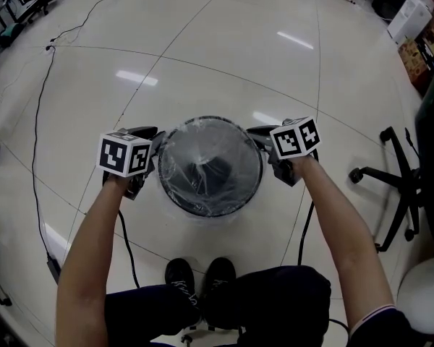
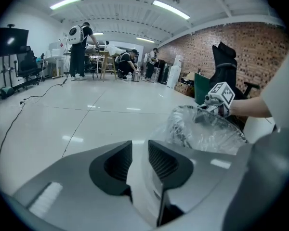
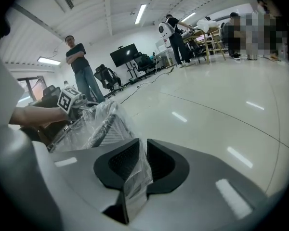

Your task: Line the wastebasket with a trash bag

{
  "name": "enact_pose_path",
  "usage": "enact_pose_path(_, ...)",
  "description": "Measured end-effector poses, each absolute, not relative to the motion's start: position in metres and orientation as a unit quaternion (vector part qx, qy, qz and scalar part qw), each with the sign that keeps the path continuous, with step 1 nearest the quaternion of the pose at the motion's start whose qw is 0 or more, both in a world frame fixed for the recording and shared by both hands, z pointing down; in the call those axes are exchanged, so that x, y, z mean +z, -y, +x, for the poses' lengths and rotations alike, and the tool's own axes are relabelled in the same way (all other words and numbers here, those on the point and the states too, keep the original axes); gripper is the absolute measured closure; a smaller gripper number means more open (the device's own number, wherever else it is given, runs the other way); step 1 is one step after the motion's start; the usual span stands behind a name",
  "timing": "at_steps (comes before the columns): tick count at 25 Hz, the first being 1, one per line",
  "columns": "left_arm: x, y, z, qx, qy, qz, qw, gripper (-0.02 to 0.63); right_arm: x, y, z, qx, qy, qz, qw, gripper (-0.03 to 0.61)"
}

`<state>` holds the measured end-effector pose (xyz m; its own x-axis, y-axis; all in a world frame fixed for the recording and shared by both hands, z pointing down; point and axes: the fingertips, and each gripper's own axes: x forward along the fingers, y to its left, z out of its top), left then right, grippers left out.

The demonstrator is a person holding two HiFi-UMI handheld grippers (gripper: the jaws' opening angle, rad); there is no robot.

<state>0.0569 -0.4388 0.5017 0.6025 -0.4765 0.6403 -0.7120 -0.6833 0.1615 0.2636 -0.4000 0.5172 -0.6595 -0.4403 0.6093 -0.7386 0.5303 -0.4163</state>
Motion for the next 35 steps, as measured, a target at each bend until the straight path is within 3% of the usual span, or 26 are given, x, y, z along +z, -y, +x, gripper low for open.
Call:
enact_pose_path(2,0.498,0.437,0.050,0.285,0.345,0.871,0.203,0.505,0.513,0.399,0.270,0.343,0.843,0.355,0.212,0.509)
enact_pose_path(9,0.485,0.424,0.029,0.255,0.353,0.874,0.216,0.503,0.512,0.387,0.291,0.337,0.827,0.383,0.234,0.514)
enact_pose_path(23,0.469,0.392,0.017,0.255,0.367,0.871,0.203,0.505,0.499,0.330,0.324,0.377,0.816,0.407,0.164,0.488)
enact_pose_path(25,0.469,0.388,0.016,0.256,0.368,0.870,0.204,0.505,0.501,0.324,0.321,0.364,0.815,0.410,0.186,0.486)
enact_pose_path(28,0.471,0.381,0.016,0.256,0.369,0.869,0.207,0.505,0.518,0.316,0.315,0.341,0.812,0.414,0.232,0.404)
enact_pose_path(35,0.471,0.374,0.013,0.254,0.374,0.868,0.208,0.506,0.526,0.316,0.302,0.358,0.817,0.412,0.188,0.408)
